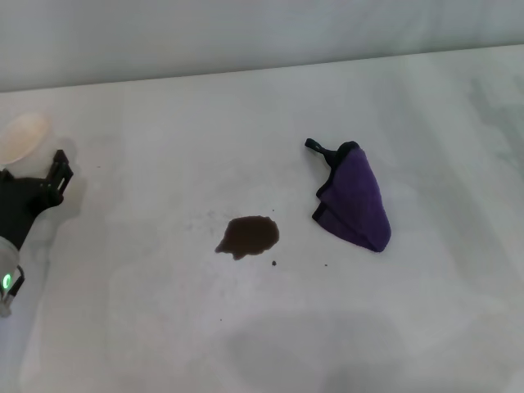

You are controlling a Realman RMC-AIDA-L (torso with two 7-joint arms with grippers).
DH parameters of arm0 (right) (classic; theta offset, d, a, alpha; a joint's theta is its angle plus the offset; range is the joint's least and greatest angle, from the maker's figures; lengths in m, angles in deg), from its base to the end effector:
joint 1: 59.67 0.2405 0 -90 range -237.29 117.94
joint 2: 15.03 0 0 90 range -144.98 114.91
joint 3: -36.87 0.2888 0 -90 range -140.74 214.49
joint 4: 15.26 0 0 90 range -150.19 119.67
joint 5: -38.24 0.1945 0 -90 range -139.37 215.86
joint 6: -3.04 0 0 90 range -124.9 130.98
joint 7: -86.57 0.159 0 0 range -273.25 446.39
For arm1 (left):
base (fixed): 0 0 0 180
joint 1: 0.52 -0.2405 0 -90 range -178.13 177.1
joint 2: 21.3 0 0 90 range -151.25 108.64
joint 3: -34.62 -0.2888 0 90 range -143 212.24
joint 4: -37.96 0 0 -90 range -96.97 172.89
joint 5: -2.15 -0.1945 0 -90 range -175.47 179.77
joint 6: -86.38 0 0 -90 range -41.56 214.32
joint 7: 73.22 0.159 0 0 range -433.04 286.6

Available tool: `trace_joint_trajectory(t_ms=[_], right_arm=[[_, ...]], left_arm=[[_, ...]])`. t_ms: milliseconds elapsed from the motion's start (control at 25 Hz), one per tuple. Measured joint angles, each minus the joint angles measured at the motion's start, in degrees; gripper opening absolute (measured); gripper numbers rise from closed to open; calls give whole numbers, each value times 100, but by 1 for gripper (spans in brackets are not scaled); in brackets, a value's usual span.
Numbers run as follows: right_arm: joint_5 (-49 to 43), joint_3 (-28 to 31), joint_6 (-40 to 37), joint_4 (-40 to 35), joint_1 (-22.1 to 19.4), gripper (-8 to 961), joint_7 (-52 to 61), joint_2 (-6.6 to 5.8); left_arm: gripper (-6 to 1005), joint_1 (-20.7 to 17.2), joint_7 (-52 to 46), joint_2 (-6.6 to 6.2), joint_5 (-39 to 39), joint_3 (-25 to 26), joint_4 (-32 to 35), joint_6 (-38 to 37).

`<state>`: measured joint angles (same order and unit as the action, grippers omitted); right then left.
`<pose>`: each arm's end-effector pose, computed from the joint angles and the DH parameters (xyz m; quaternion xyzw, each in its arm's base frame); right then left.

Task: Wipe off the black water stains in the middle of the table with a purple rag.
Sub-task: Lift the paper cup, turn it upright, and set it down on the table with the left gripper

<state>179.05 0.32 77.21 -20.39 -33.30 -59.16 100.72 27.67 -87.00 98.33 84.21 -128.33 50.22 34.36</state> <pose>0.3655 0.3605 0.0657 -0.5932 0.2796 0.4251 0.6239 -0.3533 0.3503 -0.0757 -0.7035 -0.3835 -0.2538 0.5419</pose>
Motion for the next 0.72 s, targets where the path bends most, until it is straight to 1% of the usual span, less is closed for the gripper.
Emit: trace_joint_trajectory(t_ms=[160,280,720], right_arm=[[0,0,-7,43,-2,838,0,0],[0,0,-8,51,0,837,-8,0],[0,0,-9,50,-44,836,-8,2]], left_arm=[[675,146,10,-1,-24,1,-24,334],[675,184,24,-2,-95,2,-27,496],[706,-30,83,8,-339,-2,86,402]])
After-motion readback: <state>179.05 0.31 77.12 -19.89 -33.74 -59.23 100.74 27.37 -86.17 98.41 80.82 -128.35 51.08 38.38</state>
